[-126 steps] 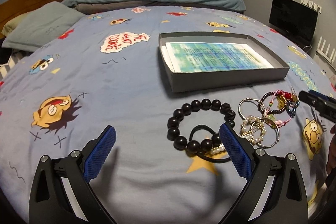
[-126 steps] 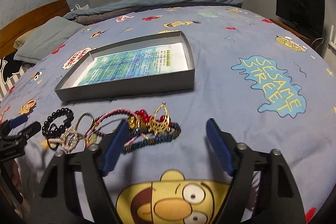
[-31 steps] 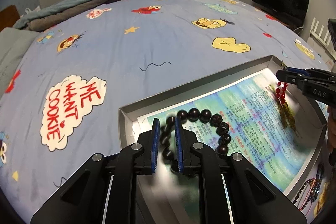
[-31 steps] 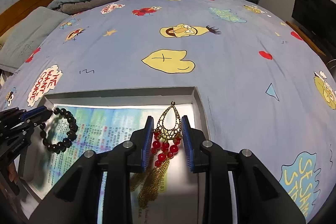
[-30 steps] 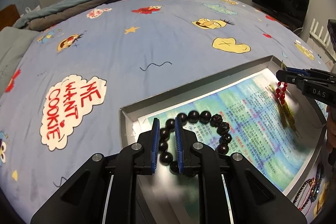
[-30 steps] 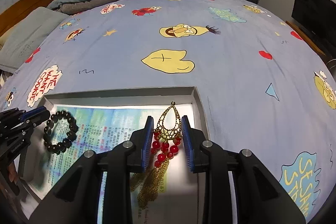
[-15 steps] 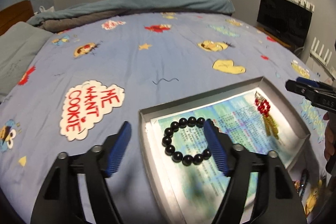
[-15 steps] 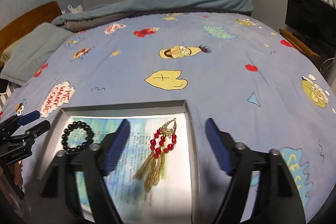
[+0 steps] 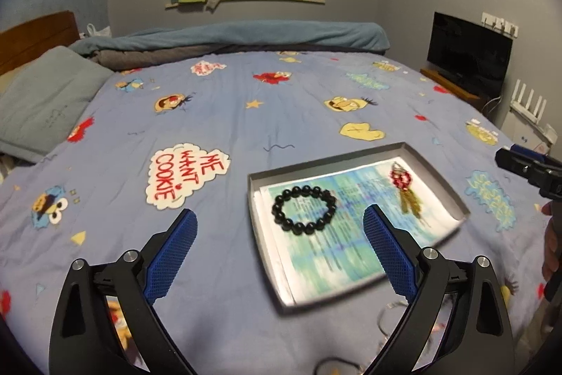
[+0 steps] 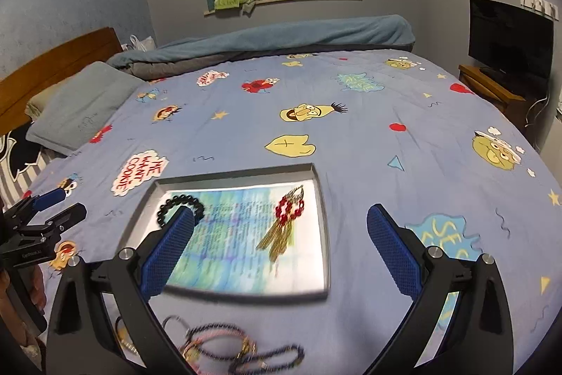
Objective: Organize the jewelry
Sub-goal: 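Move both tools back over the remaining jewelry pile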
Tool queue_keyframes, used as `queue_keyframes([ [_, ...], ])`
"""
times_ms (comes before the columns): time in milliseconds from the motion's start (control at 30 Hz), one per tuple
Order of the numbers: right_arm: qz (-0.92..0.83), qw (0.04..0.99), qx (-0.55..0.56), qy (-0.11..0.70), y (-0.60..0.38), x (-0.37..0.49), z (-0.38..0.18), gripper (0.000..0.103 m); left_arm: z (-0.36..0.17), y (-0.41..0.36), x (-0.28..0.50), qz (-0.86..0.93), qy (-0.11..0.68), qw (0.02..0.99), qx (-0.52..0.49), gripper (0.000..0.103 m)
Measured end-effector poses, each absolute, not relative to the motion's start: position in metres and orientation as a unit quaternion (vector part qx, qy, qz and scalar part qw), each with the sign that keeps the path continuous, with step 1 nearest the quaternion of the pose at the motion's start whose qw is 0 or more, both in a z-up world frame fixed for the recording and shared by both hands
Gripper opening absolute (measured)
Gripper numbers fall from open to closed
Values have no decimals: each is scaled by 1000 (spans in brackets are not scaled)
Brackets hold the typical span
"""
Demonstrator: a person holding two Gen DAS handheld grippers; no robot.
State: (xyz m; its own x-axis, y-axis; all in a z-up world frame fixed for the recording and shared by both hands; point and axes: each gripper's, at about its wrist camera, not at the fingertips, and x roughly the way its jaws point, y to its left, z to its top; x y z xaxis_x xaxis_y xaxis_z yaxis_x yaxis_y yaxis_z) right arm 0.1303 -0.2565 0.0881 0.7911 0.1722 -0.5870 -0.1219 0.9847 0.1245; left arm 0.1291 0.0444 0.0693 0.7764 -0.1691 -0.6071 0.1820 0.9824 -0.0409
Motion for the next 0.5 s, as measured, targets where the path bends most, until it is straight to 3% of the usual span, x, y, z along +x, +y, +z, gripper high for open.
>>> queue_keyframes([
  [500,63,943,29,324,-260,59,49,97,51,54,42,-97,313,945,-22,97],
])
